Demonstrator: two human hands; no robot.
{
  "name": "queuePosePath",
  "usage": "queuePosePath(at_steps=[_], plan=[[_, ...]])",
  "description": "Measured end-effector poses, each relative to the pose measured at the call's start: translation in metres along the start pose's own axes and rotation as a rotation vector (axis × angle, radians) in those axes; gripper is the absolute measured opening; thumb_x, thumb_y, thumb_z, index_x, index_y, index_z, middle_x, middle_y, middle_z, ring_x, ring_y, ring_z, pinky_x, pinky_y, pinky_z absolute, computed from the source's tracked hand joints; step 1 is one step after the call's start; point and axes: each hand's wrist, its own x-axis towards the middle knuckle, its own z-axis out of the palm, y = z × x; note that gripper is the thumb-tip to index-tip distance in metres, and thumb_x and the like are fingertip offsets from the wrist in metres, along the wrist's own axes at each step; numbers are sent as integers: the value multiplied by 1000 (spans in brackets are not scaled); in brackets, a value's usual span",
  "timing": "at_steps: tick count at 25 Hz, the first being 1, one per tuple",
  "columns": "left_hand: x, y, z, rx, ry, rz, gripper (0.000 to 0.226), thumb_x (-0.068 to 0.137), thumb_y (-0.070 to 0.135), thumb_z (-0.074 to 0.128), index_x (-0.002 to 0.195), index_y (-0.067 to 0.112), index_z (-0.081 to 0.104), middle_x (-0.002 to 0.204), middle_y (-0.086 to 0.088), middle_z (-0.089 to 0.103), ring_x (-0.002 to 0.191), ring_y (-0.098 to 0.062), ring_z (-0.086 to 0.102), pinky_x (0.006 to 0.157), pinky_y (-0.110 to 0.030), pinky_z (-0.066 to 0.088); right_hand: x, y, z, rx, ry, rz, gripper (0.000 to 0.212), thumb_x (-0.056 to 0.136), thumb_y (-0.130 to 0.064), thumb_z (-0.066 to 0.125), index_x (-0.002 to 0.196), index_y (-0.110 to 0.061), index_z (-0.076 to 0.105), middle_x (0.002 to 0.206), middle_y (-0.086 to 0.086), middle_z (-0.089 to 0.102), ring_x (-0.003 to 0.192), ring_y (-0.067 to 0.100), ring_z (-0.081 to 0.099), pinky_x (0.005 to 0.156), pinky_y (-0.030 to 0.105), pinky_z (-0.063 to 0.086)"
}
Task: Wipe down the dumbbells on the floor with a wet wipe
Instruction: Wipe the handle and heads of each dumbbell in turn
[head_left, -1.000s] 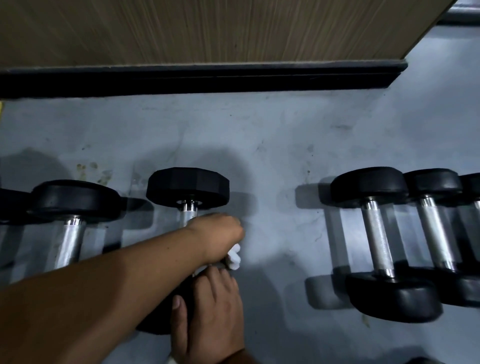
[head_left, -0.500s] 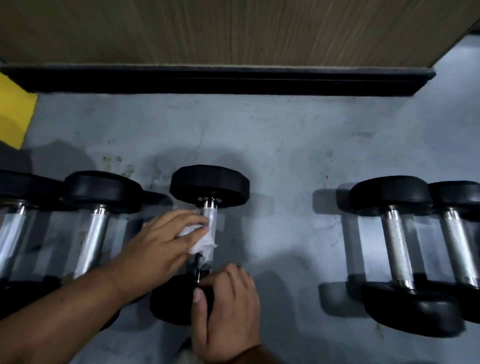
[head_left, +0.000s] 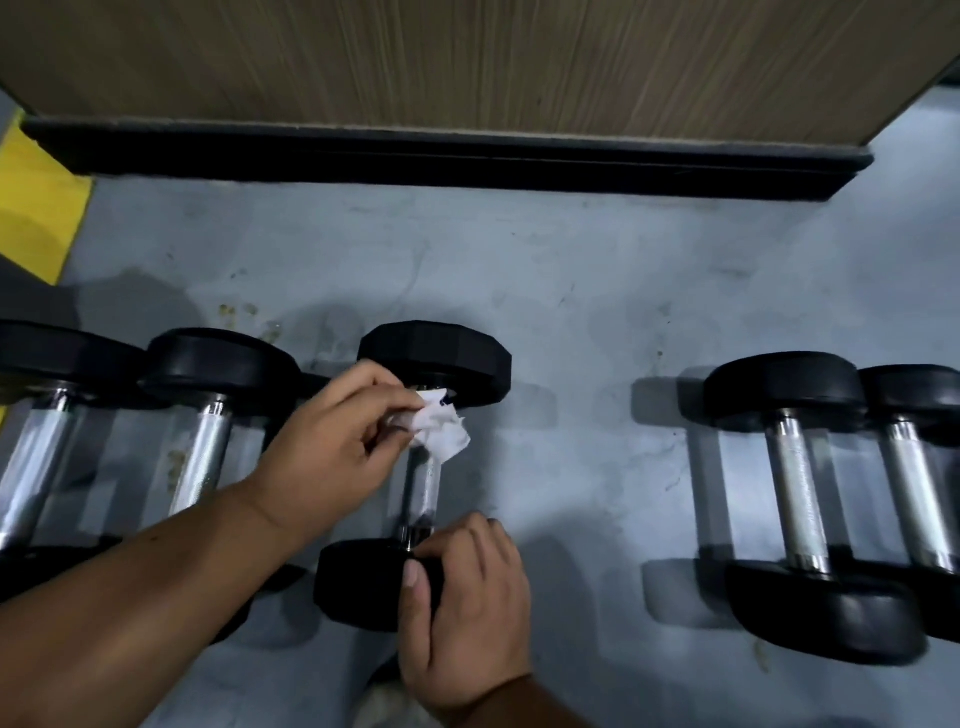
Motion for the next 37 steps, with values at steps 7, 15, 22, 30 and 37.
queuePosePath(at_steps=[7,15,22,30,37], plan=[[-11,-2,6,144,-149,116,25,88,41,73,94,18,81,112,5,64,106,-13,59,94,-27,47,1,3,0,20,28,-24,37,102,-39,40,87,-12,61,87,5,55,76,28,52,67,46,45],[5,1,17,161,-108,-112,30,83,52,62,89,23,67,97,15,58,89,-10,54,83,-28,45,1,1,0,-3,54,-39,39,102,-40,38,84,-14,60,84,4,54,74,27,50,66,45,44],[3,10,19,129,-377,-214,41,74,39,86,72,36,46,76,20,51,80,5,53,62,-11,37,0,-1,1,-2,70,-37,34,101,-42,42,85,-17,60,90,2,56,77,24,50,66,44,45],[15,12,28,-10,-222,-395,37,83,23,80,71,22,45,60,15,53,60,0,48,55,-14,34,3,-1,2,-61,90,-28,40,104,-47,38,83,-19,58,84,1,54,73,23,50,66,42,47],[-9,16,18,48,-585,-521,42,84,38,78,72,21,42,63,13,58,53,-3,46,56,-20,40,1,8,9,-87,137,-40,37,101,-49,39,83,-23,58,83,-1,58,72,20,53,64,38,47]])
